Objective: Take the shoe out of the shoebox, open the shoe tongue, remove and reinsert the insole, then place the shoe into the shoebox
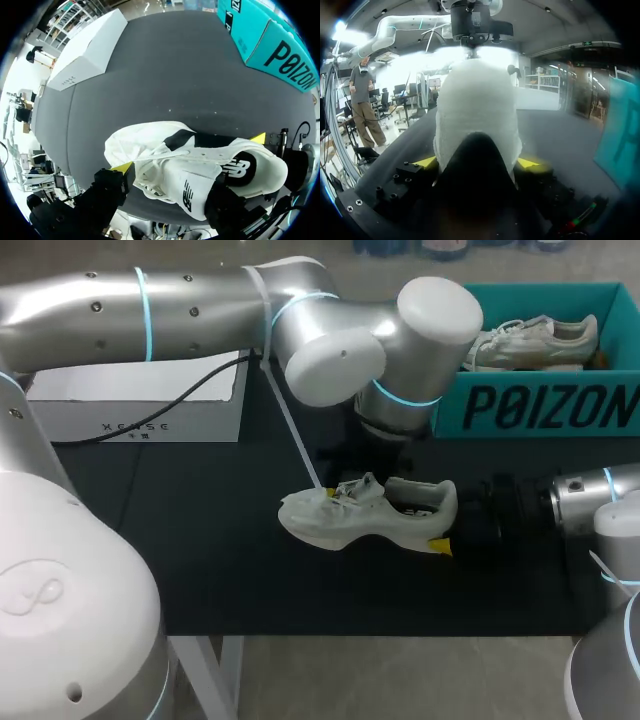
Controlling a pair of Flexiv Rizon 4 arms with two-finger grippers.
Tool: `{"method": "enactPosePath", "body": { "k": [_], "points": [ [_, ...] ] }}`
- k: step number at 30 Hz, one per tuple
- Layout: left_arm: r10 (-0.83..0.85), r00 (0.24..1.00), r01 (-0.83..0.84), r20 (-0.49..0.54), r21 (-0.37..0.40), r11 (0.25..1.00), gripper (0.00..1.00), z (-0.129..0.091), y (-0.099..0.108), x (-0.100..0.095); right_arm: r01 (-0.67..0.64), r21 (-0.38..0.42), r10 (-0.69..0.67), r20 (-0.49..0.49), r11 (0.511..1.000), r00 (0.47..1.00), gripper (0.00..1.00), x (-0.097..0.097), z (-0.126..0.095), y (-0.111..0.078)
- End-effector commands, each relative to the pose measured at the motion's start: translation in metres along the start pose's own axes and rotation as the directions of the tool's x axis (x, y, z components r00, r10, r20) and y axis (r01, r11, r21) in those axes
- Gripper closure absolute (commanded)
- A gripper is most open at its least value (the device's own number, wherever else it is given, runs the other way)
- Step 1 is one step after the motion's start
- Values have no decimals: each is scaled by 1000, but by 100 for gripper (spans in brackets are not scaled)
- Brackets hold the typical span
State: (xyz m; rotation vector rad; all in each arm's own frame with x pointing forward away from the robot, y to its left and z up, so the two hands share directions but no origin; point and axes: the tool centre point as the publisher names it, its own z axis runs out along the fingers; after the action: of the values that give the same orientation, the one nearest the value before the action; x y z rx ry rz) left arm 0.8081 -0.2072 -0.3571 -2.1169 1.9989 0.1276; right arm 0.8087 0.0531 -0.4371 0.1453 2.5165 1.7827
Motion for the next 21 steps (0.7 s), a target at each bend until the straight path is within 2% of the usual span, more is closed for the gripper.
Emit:
{"method": "enactPosePath", "body": {
  "k": [1, 6, 8, 17, 18, 21],
  "points": [
    [8, 998, -7, -62, 6, 1000, 0, -8, -2, -2, -1, 2, 1, 0, 1000, 1000, 100, 1, 4, -6],
    [19, 997, -18, -81, 12, 1000, 0, -16, -7, 4, -1, 2, 1, 0, 1000, 1000, 100, 1, 4, -6],
    [23, 996, -22, -85, 17, 1000, 7, -19, -9, 6, -1, 2, 1, 0, 1000, 1000, 100, 1, 4, -6],
    [46, 996, -45, -82, 18, 999, 91, -22, -10, 15, -1, 2, 1, 0, 1000, 1000, 100, 1, 4, -6],
    [47, 996, -46, -81, 16, 999, 98, -22, -10, 16, -1, 2, 1, 0, 1000, 1000, 100, 1, 4, -6],
    [54, 996, -53, -76, 12, 999, 100, -23, -10, 18, -1, 2, 1, 0, 1000, 1000, 100, 1, 4, -6]
  ]
}}
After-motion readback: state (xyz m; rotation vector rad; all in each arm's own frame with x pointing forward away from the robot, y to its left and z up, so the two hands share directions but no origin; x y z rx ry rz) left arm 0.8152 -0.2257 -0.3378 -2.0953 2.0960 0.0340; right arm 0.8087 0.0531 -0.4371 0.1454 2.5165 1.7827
